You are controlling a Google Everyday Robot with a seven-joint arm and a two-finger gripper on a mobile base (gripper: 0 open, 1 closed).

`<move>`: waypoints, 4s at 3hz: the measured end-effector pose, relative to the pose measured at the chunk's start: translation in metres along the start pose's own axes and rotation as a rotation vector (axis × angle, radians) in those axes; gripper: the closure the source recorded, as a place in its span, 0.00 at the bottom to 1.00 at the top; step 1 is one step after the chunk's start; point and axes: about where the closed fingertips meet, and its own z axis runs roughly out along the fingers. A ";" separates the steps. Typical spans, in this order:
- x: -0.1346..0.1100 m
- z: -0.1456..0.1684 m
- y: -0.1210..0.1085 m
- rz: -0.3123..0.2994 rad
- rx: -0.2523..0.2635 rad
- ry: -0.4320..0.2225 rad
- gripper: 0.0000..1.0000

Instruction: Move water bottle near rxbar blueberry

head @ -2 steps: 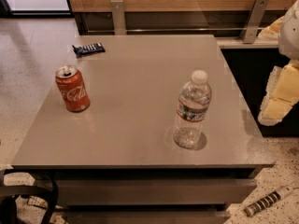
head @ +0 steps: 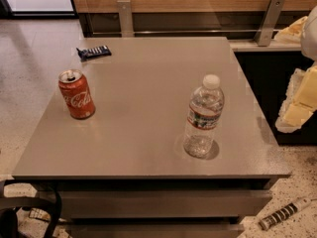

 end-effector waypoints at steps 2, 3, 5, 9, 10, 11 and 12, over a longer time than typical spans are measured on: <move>0.011 0.013 0.014 0.034 -0.068 -0.333 0.00; 0.003 0.031 0.018 0.066 -0.107 -0.537 0.00; -0.025 0.054 0.024 0.148 -0.109 -0.909 0.00; -0.074 0.079 0.033 0.202 -0.122 -1.219 0.00; -0.078 0.080 0.033 0.198 -0.128 -1.220 0.14; -0.080 0.080 0.034 0.193 -0.131 -1.220 0.37; -0.083 0.079 0.034 0.189 -0.133 -1.220 0.61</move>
Offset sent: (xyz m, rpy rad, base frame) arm -0.0221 0.0134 -0.0170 0.6688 -0.0289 0.1405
